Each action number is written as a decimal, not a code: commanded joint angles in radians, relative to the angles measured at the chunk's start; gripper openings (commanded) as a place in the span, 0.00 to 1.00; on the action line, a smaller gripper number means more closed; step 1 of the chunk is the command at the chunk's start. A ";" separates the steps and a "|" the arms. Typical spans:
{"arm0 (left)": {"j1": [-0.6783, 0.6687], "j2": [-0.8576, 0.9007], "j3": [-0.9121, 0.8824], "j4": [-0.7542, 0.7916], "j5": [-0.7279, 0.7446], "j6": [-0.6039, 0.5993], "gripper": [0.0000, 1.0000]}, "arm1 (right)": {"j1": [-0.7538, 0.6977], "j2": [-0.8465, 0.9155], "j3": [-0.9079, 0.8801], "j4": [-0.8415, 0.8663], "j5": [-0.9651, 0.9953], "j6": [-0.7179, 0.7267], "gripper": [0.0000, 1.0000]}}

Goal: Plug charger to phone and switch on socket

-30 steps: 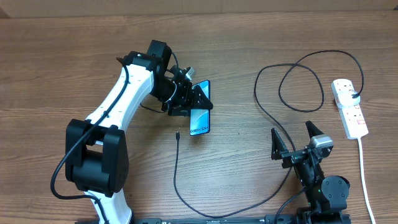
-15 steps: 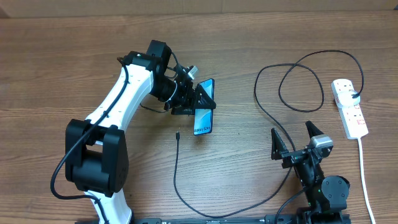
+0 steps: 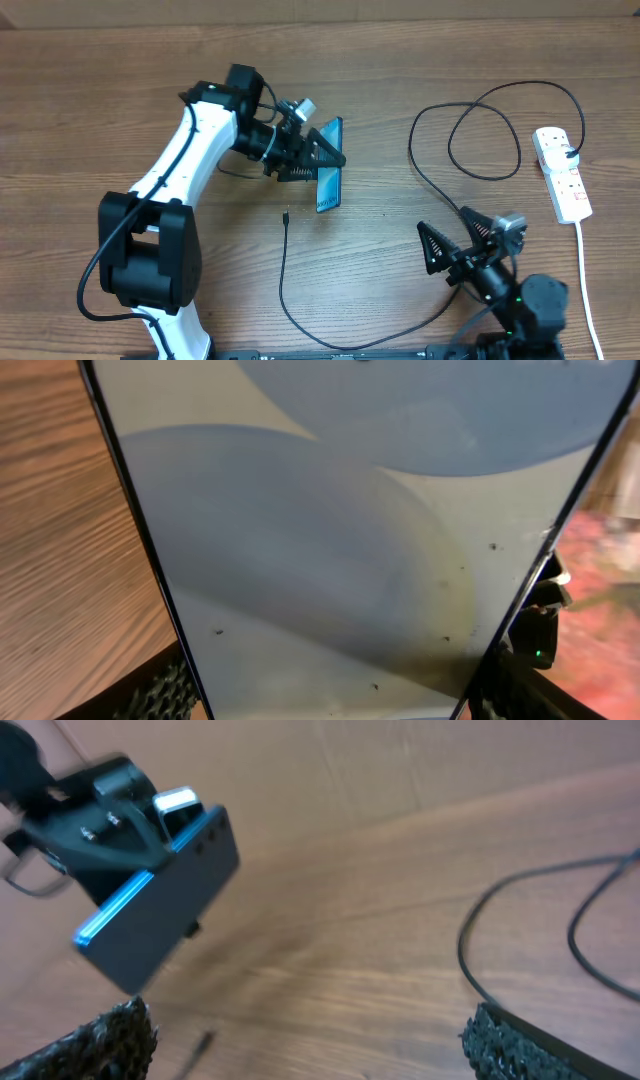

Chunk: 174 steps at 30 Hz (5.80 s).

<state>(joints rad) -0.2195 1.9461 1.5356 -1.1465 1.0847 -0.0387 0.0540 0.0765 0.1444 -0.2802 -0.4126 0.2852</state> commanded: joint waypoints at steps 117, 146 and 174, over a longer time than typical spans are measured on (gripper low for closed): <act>0.089 -0.031 -0.001 -0.030 -0.272 -0.336 0.04 | 0.006 1.373 1.007 -0.869 -0.122 -0.130 1.00; 0.283 -0.031 -0.001 0.024 0.277 -0.014 0.04 | 0.423 1.413 0.971 -0.697 -0.015 0.138 1.00; 0.440 -0.031 -0.002 -0.097 0.194 0.084 0.04 | 0.838 1.755 0.971 -0.141 0.428 0.374 0.58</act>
<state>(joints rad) 0.2169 1.9457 1.5318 -1.2415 1.2724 0.0151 0.8425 1.7962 1.1160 -0.4290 -0.0875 0.6357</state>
